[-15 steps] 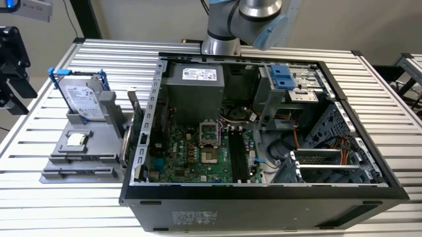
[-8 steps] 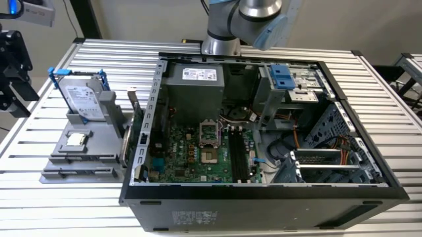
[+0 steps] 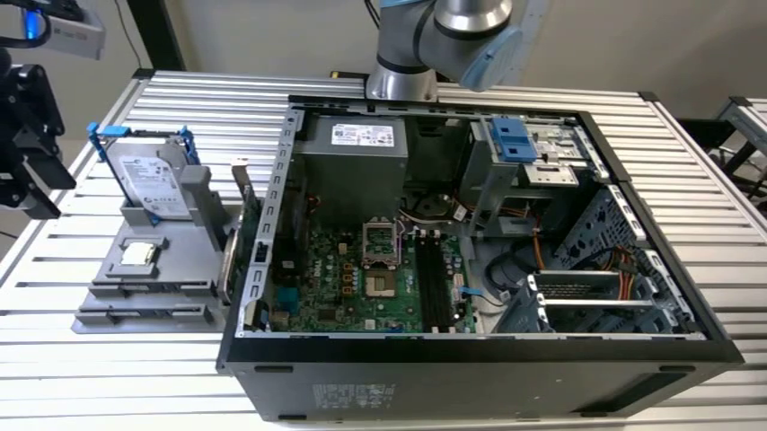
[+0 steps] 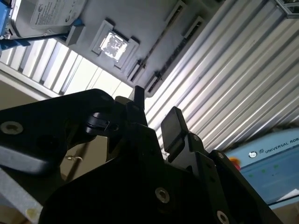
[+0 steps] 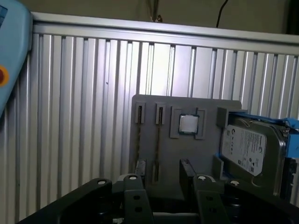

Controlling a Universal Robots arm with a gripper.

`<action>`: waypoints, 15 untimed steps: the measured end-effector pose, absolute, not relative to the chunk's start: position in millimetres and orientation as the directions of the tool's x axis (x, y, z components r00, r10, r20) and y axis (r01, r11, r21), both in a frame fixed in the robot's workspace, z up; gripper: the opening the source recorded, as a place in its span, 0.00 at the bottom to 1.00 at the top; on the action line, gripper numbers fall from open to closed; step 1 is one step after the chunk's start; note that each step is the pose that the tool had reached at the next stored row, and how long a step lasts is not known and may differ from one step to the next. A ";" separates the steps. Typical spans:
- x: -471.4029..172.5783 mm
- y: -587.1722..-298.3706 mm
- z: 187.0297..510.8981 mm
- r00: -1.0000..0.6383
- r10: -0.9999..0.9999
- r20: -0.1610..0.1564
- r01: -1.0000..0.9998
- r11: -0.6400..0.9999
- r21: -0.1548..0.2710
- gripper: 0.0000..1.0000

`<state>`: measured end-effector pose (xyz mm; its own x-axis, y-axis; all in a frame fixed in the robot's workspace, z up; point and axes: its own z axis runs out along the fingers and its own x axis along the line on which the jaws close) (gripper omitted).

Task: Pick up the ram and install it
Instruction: 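Pick up the ram and move it above insertion slot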

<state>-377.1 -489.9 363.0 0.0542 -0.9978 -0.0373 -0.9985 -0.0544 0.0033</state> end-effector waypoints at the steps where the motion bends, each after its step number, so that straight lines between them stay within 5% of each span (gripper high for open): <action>1: -376.8 -489.9 361.2 0.052 -0.998 -0.037 -0.999 -0.052 0.003 1.00; 15: -372.5 -492.5 335.7 0.035 -0.999 -0.037 -0.999 -0.035 0.003 1.00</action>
<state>-372.5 -492.5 335.7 0.0352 -0.9987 -0.0374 -0.9994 -0.0354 0.0034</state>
